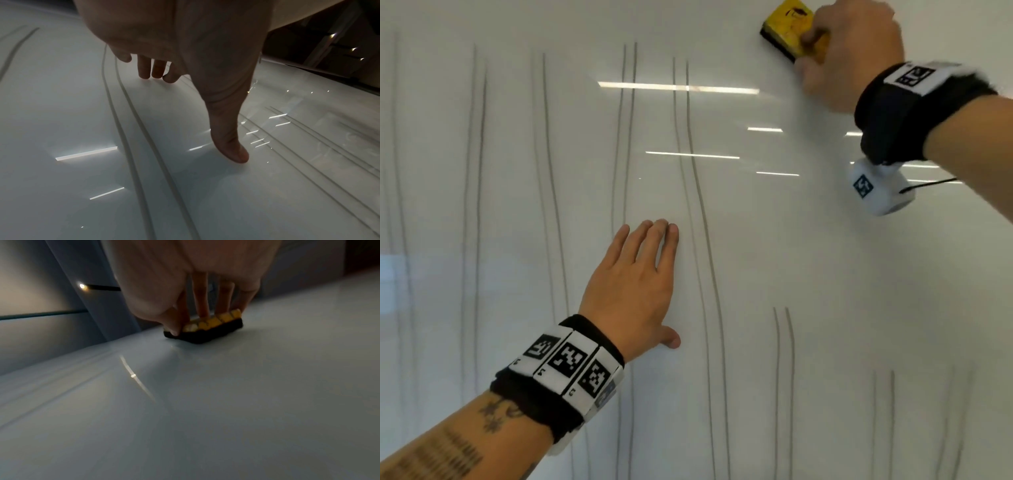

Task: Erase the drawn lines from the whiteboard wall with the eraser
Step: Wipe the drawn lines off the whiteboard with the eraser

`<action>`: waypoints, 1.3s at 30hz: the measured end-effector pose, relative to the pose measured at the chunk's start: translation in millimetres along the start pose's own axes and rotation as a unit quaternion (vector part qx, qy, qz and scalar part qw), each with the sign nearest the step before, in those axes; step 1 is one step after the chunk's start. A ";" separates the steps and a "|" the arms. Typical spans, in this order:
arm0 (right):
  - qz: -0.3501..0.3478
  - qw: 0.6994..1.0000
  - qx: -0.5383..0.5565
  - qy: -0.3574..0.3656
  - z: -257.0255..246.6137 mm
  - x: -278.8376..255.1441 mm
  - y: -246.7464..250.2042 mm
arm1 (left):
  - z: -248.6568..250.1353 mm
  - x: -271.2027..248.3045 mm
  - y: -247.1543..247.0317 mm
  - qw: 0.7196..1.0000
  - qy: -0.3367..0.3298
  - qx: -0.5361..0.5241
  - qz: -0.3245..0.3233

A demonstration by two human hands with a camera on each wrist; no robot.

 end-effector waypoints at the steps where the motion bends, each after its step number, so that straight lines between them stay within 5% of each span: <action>1: 0.001 0.999 0.006 0.031 -11.7 -14.9 -4.2 | 0.5 -0.4 0.4 1.000 -0.001 -0.005 -0.001; 5: -0.038 0.949 0.062 0.306 -59.0 -125.3 -11.9 | -0.7 -0.7 1.7 1.000 -0.001 -0.013 0.000; 7: -0.053 0.920 0.016 0.387 -54.4 -121.5 -9.8 | -1.4 -0.9 1.3 1.000 -0.004 -0.018 -0.003; 9: -0.053 0.936 -0.006 0.348 -47.7 -76.5 -3.3 | -1.3 -0.6 0.7 1.000 -0.005 -0.023 -0.001; 12: -0.021 0.991 -0.009 0.130 -37.5 3.9 11.0 | -1.3 -1.4 -1.4 0.999 -0.001 -0.040 -0.004; 14: -0.031 0.999 0.014 0.028 -47.1 22.6 11.8 | -3.0 -2.5 -2.8 0.999 0.001 -0.048 -0.002; 16: -0.034 0.998 0.020 0.051 -74.9 15.9 3.9 | -4.4 -2.5 -3.8 0.999 0.000 -0.053 0.002; 20: -0.084 0.968 0.025 0.237 -117.1 -23.5 -4.2 | -5.1 -2.3 -4.7 0.998 -0.001 -0.055 0.006; 25: -0.012 0.996 -0.018 0.085 -91.1 36.8 -4.1 | -6.2 -2.1 -7.6 0.998 -0.002 -0.063 0.006; 27: 0.003 0.996 -0.023 0.091 -94.8 38.6 -8.6 | -8.4 -1.9 -7.7 0.998 -0.005 -0.065 0.009; 33: -0.060 0.941 -0.001 0.334 -111.7 -38.8 -10.4 | -10.1 -1.4 -7.6 0.998 -0.011 -0.066 0.012; 37: -0.021 0.984 -0.005 0.177 -82.6 12.4 -6.8 | -13.6 -0.9 -6.2 0.997 -0.017 -0.068 0.015; 39: -0.013 0.986 -0.001 0.167 -88.3 2.4 -11.3 | -13.6 -2.7 -8.2 0.997 -0.016 -0.068 0.015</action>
Point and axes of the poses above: each hand's wrist, its own x-axis towards the middle knuckle, its own y-axis out of the back of the hand, z = x × y, the point moved 2 cm from there along x, towards the middle knuckle, and after that the axes turned 13 degrees about -x, right-handed, at the moved point
